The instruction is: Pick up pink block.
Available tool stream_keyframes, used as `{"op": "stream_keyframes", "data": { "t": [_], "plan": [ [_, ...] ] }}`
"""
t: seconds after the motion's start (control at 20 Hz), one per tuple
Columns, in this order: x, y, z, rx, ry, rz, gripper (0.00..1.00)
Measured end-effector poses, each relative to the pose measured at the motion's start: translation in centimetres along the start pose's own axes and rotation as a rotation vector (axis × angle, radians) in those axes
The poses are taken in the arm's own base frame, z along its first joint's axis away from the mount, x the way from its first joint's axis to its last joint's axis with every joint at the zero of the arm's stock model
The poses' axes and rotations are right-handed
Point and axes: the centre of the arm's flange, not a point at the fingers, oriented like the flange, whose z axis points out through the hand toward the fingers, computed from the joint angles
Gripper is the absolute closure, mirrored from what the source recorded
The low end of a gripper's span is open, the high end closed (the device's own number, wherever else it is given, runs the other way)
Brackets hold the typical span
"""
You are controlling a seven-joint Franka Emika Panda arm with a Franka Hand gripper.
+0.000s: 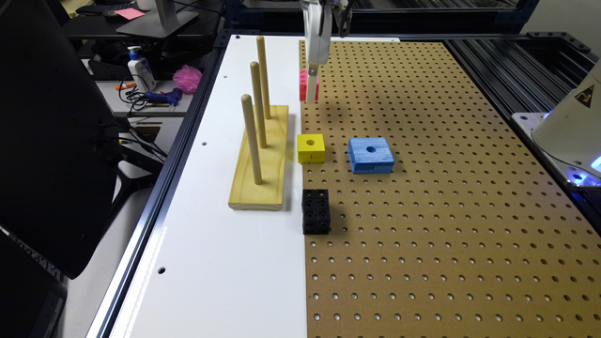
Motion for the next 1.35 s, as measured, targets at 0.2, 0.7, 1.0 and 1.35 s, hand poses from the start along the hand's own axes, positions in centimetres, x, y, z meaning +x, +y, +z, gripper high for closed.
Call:
{"op": "stream_keyframes", "data": {
  "t": [0.2,0.7,1.0,1.35],
  "plan": [
    [-0.1,0.0,-1.8,-0.004,-0.002,-0.001,1.0],
    [-0.2,0.0,-5.1,-0.001,0.011,-0.002,1.0],
    [-0.8,0.3,-9.4,-0.003,0.017,-0.002,1.0],
    [-0.9,0.3,-9.8,-0.005,0.014,-0.002,1.0]
  ]
}}
